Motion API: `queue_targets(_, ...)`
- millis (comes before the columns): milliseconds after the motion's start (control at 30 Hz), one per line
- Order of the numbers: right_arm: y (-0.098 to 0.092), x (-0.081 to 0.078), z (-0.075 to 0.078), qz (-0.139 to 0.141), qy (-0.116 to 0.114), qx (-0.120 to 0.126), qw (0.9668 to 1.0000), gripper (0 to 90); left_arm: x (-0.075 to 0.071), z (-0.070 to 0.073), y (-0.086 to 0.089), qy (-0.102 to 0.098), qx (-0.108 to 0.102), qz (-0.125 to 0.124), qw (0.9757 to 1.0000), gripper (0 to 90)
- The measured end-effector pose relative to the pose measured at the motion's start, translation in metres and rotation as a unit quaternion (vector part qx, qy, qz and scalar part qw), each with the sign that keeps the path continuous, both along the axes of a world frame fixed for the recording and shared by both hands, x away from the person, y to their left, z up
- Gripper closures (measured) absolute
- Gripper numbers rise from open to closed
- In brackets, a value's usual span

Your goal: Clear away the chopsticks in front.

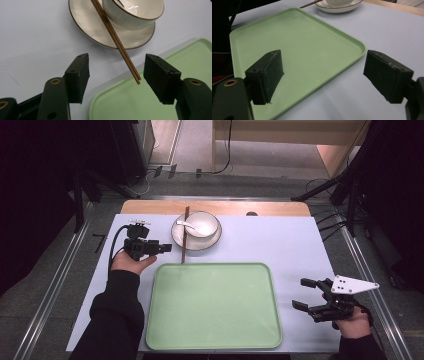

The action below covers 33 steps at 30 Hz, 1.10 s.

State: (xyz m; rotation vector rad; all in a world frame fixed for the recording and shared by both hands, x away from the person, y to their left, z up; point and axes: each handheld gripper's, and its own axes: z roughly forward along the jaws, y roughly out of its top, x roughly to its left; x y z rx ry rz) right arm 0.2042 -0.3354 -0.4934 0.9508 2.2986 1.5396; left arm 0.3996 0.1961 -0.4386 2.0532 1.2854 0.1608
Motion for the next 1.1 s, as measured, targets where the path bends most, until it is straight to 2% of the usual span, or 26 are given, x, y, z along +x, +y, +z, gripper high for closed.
queue_targets(133, 0.0, 0.0, 0.0, -0.001, 0.0, 0.001, 1.0, 16.4, 0.011, -0.002, -0.005, 0.003, 0.009, 0.003, 1.0, 41.8)
queue_targets(167, 0.0, 0.0, 0.0, -0.001, -0.001, 0.001, 1.0, 16.4, 0.018, -0.004, -0.011, 0.004, 0.012, 0.006, 0.9999, 42.3)
queue_targets(233, 0.0, 0.0, 0.0, -0.001, -0.001, 0.001, 1.0, 16.4, 0.021, -0.005, -0.013, 0.005, 0.013, 0.006, 0.9999, 43.1)
queue_targets(267, -0.001, -0.001, 0.0, -0.002, 0.001, 0.0, 1.0, 16.4, 0.027, -0.008, -0.018, 0.007, 0.021, 0.005, 0.9997, 43.5)
queue_targets(367, -0.001, 0.0, 0.0, -0.002, 0.0, 0.001, 1.0, 16.4, 0.034, -0.012, -0.024, 0.011, 0.02, 0.01, 0.9997, 45.6)
queue_targets(400, -0.001, 0.0, 0.0, -0.002, 0.0, 0.001, 1.0, 16.4, 0.039, -0.015, -0.026, 0.011, 0.008, 0.019, 0.9997, 47.2)
queue_targets(433, -0.001, 0.0, 0.0, -0.002, 0.0, 0.001, 1.0, 16.4, 0.039, -0.015, -0.026, 0.011, 0.008, 0.019, 0.9997, 49.4)
queue_targets(467, -0.001, 0.0, 0.0, -0.002, 0.0, 0.001, 1.0, 16.4, 0.047, -0.018, -0.027, 0.026, 0.003, 0.034, 0.9991, 51.0)
queue_targets(600, -0.001, 0.0, 0.0, -0.003, 0.001, 0.001, 1.0, 16.4, 0.055, -0.023, -0.033, 0.038, -0.012, 0.048, 0.998, 56.0)
queue_targets(767, -0.002, 0.0, 0.0, -0.003, 0.0, 0.001, 1.0, 16.4, 0.061, -0.031, -0.042, 0.041, 0.005, 0.041, 0.9983, 61.6)
queue_targets(867, -0.002, 0.0, 0.0, -0.003, 0.001, 0.002, 1.0, 16.4, 0.062, -0.036, -0.045, 0.045, 0.003, 0.04, 0.9982, 63.2)
queue_targets(1000, -0.003, 0.0, 0.0, -0.002, 0.001, 0.003, 1.0, 16.4, 0.063, -0.041, -0.048, 0.045, 0.012, 0.037, 0.9982, 65.1)
queue_targets(1100, -0.002, 0.001, 0.0, -0.001, 0.0, 0.002, 1.0, 16.4, 0.065, -0.044, -0.049, 0.051, 0.009, 0.042, 0.9978, 69.7)
